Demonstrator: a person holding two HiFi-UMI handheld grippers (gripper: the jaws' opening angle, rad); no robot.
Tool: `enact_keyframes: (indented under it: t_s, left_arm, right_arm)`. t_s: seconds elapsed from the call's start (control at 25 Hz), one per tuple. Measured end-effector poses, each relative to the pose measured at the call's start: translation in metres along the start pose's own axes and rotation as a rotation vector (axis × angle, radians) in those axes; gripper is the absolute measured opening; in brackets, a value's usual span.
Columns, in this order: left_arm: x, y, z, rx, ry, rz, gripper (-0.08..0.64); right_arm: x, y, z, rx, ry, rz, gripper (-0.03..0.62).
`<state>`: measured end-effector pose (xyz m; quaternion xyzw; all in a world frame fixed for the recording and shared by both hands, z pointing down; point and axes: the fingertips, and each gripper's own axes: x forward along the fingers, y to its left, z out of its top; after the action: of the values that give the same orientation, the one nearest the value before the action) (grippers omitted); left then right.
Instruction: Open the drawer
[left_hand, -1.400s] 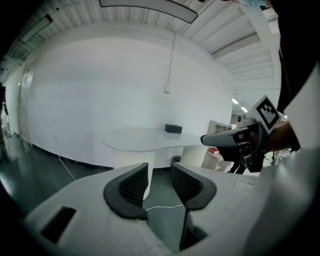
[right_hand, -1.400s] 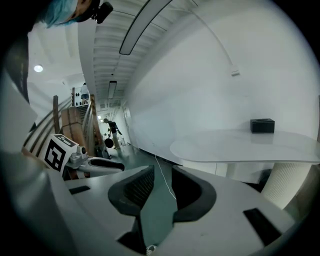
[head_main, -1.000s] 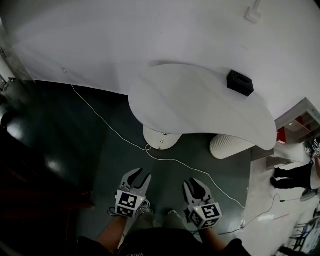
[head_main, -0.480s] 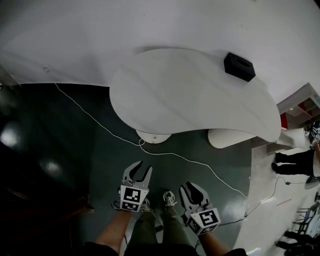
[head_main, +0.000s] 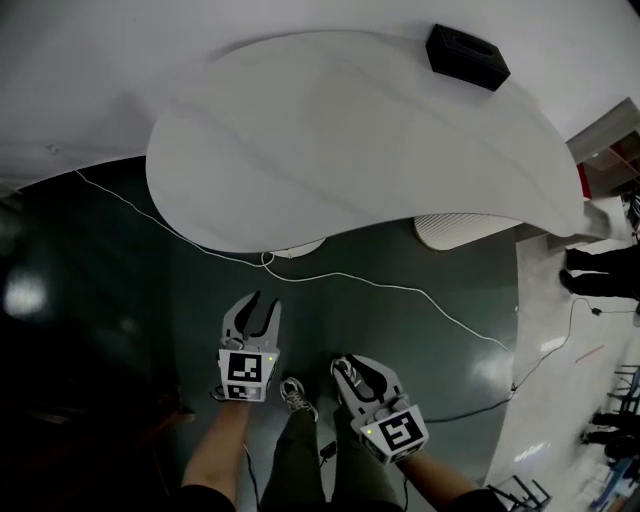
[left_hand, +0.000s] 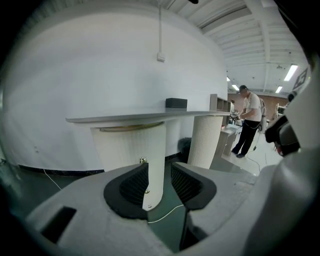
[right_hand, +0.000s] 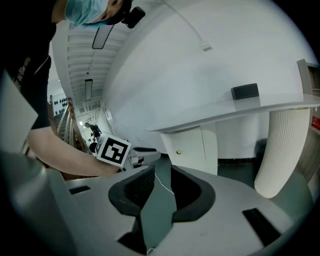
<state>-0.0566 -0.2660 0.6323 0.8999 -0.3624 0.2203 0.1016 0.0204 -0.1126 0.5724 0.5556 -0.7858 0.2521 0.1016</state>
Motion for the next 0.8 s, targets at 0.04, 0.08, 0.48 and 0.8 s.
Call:
enact_keyframes:
  t_s: [0.04,0.08,0.48,0.8]
  left_arm:
    - [0.007,0.001,-0.005,0.001,0.008,0.008,0.147]
    - [0.015,0.003,-0.011,0.002,0.011,0.019,0.147]
    - [0.083,0.029,-0.021,0.080,0.014,0.149,0.147]
    - [0.132,0.044,-0.014,0.174,0.048,0.167,0.147]
  right_arm:
    - [0.001,-0.002,-0.009,0.009,0.008,0.004,0.091]
    - [0.001,-0.004,-0.017,0.016,0.015,0.008,0.091]
    - [0.008,-0.026,-0.055,0.069,-0.032,0.010,0.091]
    - [0.009,-0.055,-0.063,0.126,-0.072,-0.048,0.091]
